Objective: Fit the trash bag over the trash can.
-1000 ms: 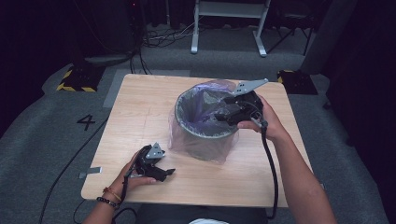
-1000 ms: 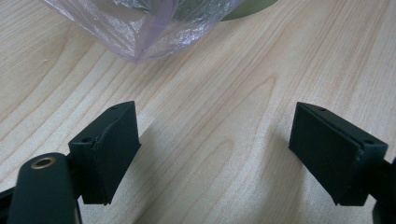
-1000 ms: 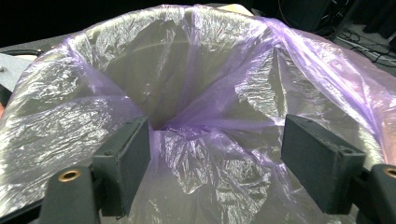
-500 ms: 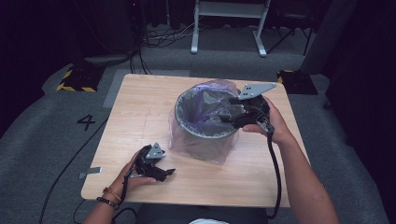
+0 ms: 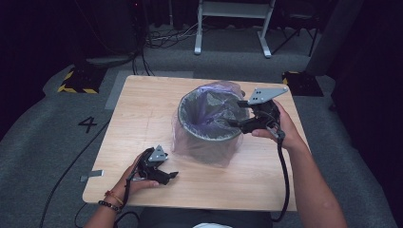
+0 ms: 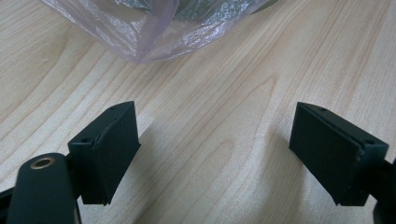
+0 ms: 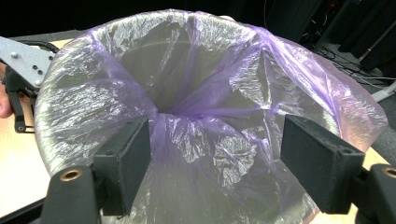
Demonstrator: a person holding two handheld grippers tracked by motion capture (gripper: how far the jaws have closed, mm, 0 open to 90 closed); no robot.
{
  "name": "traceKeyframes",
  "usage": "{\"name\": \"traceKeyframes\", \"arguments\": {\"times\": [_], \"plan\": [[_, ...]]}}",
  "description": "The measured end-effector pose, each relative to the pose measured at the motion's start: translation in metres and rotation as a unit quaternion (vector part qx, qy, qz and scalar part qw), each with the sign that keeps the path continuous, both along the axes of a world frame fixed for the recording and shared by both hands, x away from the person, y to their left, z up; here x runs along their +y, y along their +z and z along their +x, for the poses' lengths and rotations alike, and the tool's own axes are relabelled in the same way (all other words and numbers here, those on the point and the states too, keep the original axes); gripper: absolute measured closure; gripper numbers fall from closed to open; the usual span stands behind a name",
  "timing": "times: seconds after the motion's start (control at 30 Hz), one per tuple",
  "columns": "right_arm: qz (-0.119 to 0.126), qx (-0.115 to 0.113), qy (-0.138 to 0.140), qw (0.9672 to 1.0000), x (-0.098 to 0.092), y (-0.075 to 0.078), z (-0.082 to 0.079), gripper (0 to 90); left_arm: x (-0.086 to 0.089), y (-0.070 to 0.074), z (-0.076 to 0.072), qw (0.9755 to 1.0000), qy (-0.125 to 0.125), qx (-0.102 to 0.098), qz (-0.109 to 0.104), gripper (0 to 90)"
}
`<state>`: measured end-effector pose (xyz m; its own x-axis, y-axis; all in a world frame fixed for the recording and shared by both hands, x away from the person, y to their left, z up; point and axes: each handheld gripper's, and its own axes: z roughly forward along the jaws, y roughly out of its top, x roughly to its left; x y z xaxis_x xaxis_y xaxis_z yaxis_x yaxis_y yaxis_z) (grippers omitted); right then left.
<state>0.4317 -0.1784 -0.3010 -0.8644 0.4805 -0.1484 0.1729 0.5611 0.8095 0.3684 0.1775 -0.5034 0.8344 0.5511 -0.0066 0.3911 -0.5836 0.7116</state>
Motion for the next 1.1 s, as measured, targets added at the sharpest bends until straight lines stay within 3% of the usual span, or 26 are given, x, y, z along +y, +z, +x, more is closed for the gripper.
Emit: {"name": "traceKeyframes", "arguments": {"times": [1.1], "plan": [[-0.007,-0.019,0.011,0.9997,-0.014,-0.002,-0.026,23.2,0.0,0.0,0.0,1.0,0.0,0.0,0.0,15.5]]}}
